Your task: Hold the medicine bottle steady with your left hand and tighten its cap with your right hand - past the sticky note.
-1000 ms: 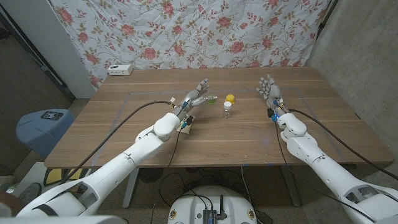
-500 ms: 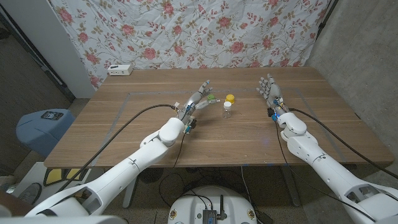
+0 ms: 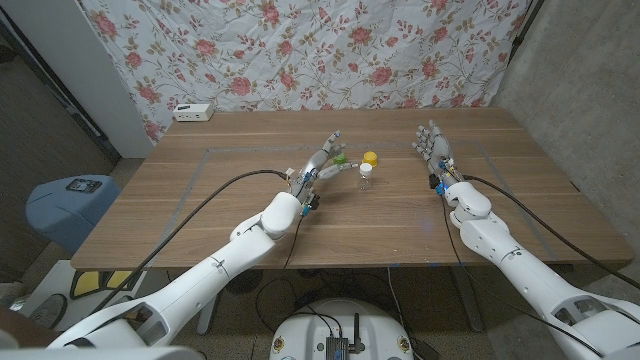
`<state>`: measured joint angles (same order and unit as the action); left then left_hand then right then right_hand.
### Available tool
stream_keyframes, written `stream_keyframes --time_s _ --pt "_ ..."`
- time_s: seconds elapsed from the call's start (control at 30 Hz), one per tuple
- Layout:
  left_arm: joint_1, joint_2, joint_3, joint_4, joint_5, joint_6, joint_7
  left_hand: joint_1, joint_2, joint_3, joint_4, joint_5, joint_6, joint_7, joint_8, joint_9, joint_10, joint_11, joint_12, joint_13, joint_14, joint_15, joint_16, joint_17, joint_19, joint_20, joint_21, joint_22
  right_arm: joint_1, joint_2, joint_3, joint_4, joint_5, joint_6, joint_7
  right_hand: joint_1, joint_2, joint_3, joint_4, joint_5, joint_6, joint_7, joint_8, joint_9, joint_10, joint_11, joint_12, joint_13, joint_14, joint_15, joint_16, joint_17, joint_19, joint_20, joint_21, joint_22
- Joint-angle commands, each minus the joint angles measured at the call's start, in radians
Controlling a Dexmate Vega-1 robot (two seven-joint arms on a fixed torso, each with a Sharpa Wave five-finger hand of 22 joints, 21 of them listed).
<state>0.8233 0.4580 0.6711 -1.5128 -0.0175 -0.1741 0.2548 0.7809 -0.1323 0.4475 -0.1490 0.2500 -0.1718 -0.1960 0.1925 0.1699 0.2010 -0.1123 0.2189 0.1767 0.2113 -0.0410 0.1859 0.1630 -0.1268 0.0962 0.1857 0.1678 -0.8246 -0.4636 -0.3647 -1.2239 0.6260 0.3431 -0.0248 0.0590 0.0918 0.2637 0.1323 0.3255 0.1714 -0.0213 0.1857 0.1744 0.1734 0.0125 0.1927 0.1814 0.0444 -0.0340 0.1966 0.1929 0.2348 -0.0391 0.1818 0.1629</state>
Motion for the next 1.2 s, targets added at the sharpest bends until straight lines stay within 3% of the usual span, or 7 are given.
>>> stream_keyframes --time_s 0.03,0.17,0.3,0.4,0.67,0.93,1.2 --pt "-0.01 -0.013 0.016 0.028 0.039 0.006 0.022 0.019 -0.002 -0.01 -0.003 -0.005 -0.047 0.009 0.002 0.004 0.017 -0.001 -0.004 0.003 0.015 -0.074 0.001 0.001 0.012 -0.003 0.007 -0.001 0.004 0.006 -0.001 0.012 -0.006 0.007 -0.009 -0.007 0.012 0.003 0.003 0.006 0.002 -0.006 0.003 0.003 0.007 0.001 0.002 0.003 0.008 -0.021 0.002 0.003 0.0 -0.064 0.005 0.004" --pt "-0.018 -0.02 0.024 0.042 0.038 0.005 0.014 0.035 -0.005 -0.016 -0.008 -0.004 -0.056 0.039 -0.002 0.005 0.017 0.002 -0.01 0.003 0.016 -0.073 -0.003 0.001 0.024 0.016 0.007 -0.001 0.007 0.007 0.0 0.017 -0.007 0.011 -0.011 -0.007 0.012 0.003 0.003 0.006 0.003 -0.008 0.003 0.003 0.007 -0.001 0.002 0.003 0.008 -0.021 0.002 0.003 0.0 -0.064 0.005 0.004" --pt "-0.029 -0.024 0.033 0.056 0.036 0.003 -0.005 0.042 -0.01 -0.022 -0.01 -0.004 -0.061 0.051 -0.004 0.005 0.016 0.009 -0.012 0.003 0.016 -0.069 -0.004 0.001 0.026 0.024 0.006 -0.001 0.01 0.01 0.001 0.026 -0.006 0.016 -0.009 -0.007 0.012 0.003 0.003 0.006 0.004 -0.008 0.003 0.002 0.007 -0.002 0.002 0.003 0.008 -0.021 0.002 0.003 -0.001 -0.064 0.005 0.004" --pt "-0.04 -0.027 0.04 0.067 0.03 0.002 -0.024 0.037 -0.026 -0.039 -0.007 -0.002 -0.07 0.075 -0.008 0.005 0.008 0.026 -0.018 0.004 0.009 -0.052 -0.007 0.002 0.03 0.041 0.005 0.0 0.013 0.014 0.001 0.036 -0.004 0.019 -0.005 -0.007 0.012 0.003 0.003 0.006 0.005 -0.009 0.004 0.002 0.006 -0.002 0.001 0.003 0.008 -0.021 0.002 0.003 -0.001 -0.062 0.005 0.004" --pt "-0.056 -0.032 0.051 0.082 0.017 0.002 -0.058 0.027 -0.045 -0.07 -0.002 0.011 -0.077 0.103 -0.01 0.005 -0.002 0.046 -0.023 0.005 0.002 -0.033 -0.009 0.002 0.033 0.059 0.002 0.0 0.016 0.02 0.003 0.051 -0.003 0.032 -0.003 -0.008 0.012 0.003 0.003 0.007 0.005 -0.01 0.003 0.002 0.005 -0.004 0.0 0.004 0.008 -0.02 0.002 0.003 -0.002 -0.061 0.005 0.004" --pt "-0.062 -0.029 0.056 0.084 0.013 0.011 -0.073 0.023 -0.05 -0.087 0.0 0.021 -0.078 0.099 -0.009 0.005 0.005 0.038 -0.021 0.005 0.011 -0.042 -0.006 0.002 0.032 0.055 0.0 0.0 0.014 0.023 0.005 0.057 -0.001 0.038 -0.007 -0.008 0.011 0.003 0.003 0.007 0.006 -0.01 0.003 0.002 0.006 0.0 0.001 0.004 0.009 -0.02 0.001 0.003 -0.003 -0.06 0.004 0.004" --pt "-0.074 -0.023 0.065 0.09 0.02 0.014 -0.091 0.044 -0.032 -0.11 -0.001 0.038 -0.075 0.098 -0.006 0.005 0.028 0.002 -0.016 0.005 0.025 -0.084 -0.004 0.002 0.023 0.006 -0.003 0.0 0.013 0.028 0.007 0.062 -0.003 0.048 -0.012 -0.008 0.011 0.002 0.003 0.008 0.007 -0.013 0.003 0.002 0.007 0.001 0.001 0.004 0.009 -0.019 0.001 0.003 -0.003 -0.057 0.004 0.004"
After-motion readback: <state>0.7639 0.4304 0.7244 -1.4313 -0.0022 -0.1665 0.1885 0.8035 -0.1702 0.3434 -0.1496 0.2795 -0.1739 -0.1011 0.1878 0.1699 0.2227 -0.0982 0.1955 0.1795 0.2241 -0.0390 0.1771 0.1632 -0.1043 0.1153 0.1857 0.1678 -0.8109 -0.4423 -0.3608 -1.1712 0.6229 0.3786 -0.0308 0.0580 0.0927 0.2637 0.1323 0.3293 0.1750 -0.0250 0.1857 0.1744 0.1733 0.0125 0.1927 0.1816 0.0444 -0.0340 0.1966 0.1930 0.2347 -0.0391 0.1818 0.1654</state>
